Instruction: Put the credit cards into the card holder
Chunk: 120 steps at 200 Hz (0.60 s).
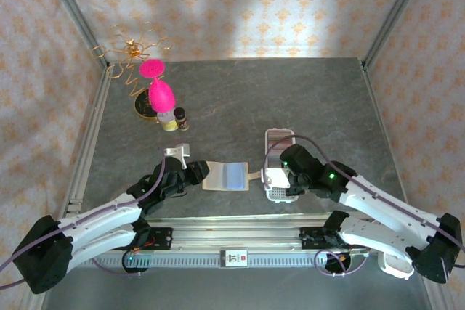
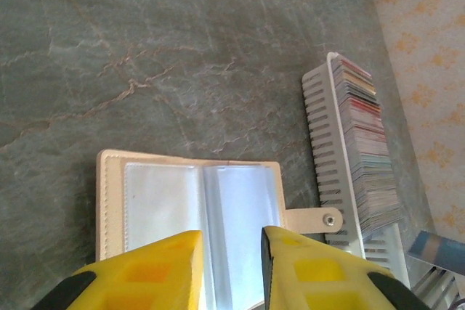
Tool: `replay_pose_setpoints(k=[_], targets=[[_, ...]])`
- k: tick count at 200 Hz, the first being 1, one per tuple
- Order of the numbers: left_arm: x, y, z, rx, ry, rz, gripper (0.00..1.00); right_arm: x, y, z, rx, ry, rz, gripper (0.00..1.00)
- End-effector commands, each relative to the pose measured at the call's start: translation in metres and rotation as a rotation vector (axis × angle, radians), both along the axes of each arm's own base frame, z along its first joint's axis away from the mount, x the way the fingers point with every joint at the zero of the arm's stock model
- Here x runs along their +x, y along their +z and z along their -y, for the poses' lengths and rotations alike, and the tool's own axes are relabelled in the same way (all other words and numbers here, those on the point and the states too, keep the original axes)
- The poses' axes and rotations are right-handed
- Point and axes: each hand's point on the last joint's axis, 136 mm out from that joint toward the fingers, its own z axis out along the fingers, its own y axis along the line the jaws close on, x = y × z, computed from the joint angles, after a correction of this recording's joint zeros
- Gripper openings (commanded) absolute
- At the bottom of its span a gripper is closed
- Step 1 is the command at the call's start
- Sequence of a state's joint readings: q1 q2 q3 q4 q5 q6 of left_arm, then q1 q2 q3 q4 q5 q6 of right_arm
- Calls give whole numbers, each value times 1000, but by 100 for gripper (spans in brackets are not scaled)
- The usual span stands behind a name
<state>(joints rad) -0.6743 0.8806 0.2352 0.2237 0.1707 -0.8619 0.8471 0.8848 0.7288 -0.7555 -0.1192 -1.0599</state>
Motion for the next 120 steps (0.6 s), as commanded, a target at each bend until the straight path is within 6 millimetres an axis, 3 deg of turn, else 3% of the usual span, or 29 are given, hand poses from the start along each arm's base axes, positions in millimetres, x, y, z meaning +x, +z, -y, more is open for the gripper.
replay_pose_setpoints(k=[1,44,88,103,120], targets=[[4,10,-1,33,1,32,29,-13,23,-11,123,-13,-71,0],[9,12,1,53,7,28,31,-9,69,-41,402,-72,-78,0],[12,12,-12,90,70,35,30,19,129,-71,845,-352,-175,0],[12,14,-14,86,75,44,30,26,134,-77,952,-474,-276,0],[12,13,-12,81,64,40,30,37,124,-82,1005,-630,-384,0]])
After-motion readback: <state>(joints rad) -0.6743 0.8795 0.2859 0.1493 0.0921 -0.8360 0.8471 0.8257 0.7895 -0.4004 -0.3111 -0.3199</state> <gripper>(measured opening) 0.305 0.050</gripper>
